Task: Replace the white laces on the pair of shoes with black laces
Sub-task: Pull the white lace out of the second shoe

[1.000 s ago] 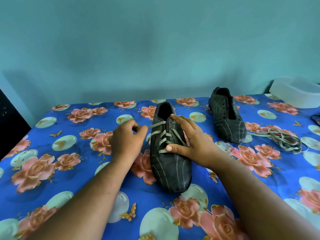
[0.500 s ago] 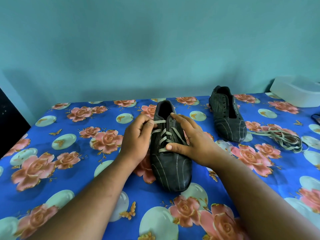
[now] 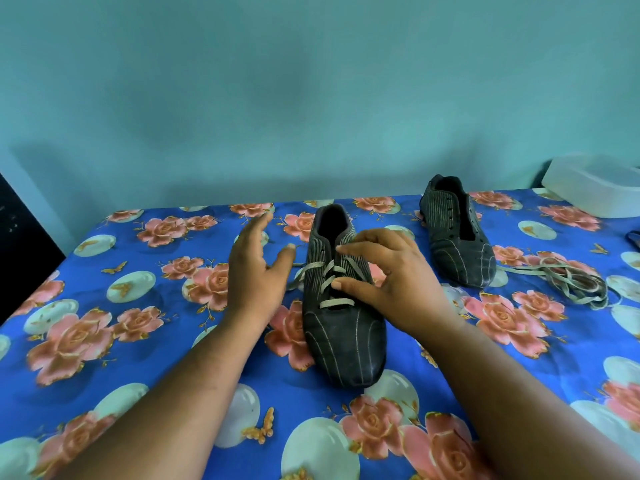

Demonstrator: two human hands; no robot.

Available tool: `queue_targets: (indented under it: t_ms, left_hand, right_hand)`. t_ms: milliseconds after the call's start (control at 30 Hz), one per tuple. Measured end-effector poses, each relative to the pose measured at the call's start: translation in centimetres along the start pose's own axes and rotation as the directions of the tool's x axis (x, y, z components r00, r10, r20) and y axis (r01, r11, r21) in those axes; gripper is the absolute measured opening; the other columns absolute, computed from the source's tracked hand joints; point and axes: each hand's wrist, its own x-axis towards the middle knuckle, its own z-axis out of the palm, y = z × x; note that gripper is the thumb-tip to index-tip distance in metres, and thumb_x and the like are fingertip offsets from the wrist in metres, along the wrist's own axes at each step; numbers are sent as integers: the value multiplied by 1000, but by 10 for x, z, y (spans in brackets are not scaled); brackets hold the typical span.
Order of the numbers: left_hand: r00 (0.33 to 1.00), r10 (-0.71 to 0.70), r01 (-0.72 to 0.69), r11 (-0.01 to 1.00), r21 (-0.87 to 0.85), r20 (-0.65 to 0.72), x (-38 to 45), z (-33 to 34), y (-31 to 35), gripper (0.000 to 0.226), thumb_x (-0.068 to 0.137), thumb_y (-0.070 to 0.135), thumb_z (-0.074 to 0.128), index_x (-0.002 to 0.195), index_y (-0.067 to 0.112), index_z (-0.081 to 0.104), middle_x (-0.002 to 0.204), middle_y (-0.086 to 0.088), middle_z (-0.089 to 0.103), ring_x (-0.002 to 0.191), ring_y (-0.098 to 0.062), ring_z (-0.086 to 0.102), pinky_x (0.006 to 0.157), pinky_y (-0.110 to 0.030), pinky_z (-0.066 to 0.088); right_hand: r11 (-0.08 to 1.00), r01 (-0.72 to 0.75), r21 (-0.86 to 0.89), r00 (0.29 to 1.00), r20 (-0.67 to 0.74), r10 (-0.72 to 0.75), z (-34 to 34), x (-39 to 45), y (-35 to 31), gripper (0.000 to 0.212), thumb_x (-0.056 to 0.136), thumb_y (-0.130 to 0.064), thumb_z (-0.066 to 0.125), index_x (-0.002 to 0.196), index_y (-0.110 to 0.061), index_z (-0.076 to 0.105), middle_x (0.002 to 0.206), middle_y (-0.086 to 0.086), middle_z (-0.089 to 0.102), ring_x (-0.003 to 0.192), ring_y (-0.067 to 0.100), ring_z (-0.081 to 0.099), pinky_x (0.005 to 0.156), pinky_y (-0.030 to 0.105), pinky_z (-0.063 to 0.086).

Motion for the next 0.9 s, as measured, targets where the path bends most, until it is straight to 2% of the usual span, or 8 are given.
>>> queue_targets:
  t_ms: [67,167,333,400,533,700,833,900]
  left_hand:
    - [987,145,-139,987,-78,73,-4,1,7,56,94,34,63,147,20,50,153,5,48,143,-4,39,116,-21,31]
    - [932,255,-227,965,-135,258,-15,4,14,56,95,41,57,147,22,52,155,8,47,146,-4,37,121,-41,34]
    - [883,281,-268,959,-87,376,-18,5,13,58,91,44,55,147,26,53,155,10,45,147,-1,32,123,-46,28]
    - [885,264,-246,965,-95,383,-17,3,13,59,89,42,56,146,26,54,155,11,46,146,0,34,123,-43,29]
    - [889,229,-198,973,-118,397,-17,4,14,58,87,33,61,144,28,56,153,14,47,146,1,34,122,-31,27]
    - [888,212,-182,977,-110,407,-18,5,16,57,88,20,61,143,30,56,153,19,46,146,5,31,116,-15,24]
    - [888,231,-202,973,-114,399,-18,6,17,57,88,19,58,144,27,56,153,16,46,146,4,32,120,-26,25]
    - [884,250,-224,968,-112,394,-18,6,17,57,88,20,59,144,26,55,154,13,46,146,3,33,121,-30,27]
  right_hand:
    - [996,73,-60,995,-67,-77,1,1,-3,42,80,-66,65,107,-36,78,111,-10,64,111,19,54,94,45,48]
    - [984,134,-118,985,-88,-145,4,1,-6,30,82,-59,67,95,-36,81,97,-12,64,100,20,53,86,46,48]
    - [998,53,20,999,-12,-53,3,2,-6,20,83,-55,69,89,-38,78,80,-16,64,87,15,54,83,41,46]
    - [989,-29,148,999,30,25,3,2,-3,11,84,-46,75,88,-36,77,76,-18,63,86,12,56,86,39,45]
    - [990,-60,128,998,35,56,6,1,-3,6,86,-39,74,83,-33,73,71,-18,59,82,10,54,86,37,45]
    - [996,-88,25,992,97,85,7,0,-12,8,90,-29,69,84,-24,67,79,-12,60,87,6,42,73,8,28]
    - [996,-29,80,992,125,19,7,-1,-7,9,87,-29,62,80,-23,62,79,-15,57,86,12,47,81,19,36]
    - [998,-45,48,996,77,41,9,-2,-7,9,86,-38,61,83,-29,60,77,-17,55,87,13,49,82,35,44]
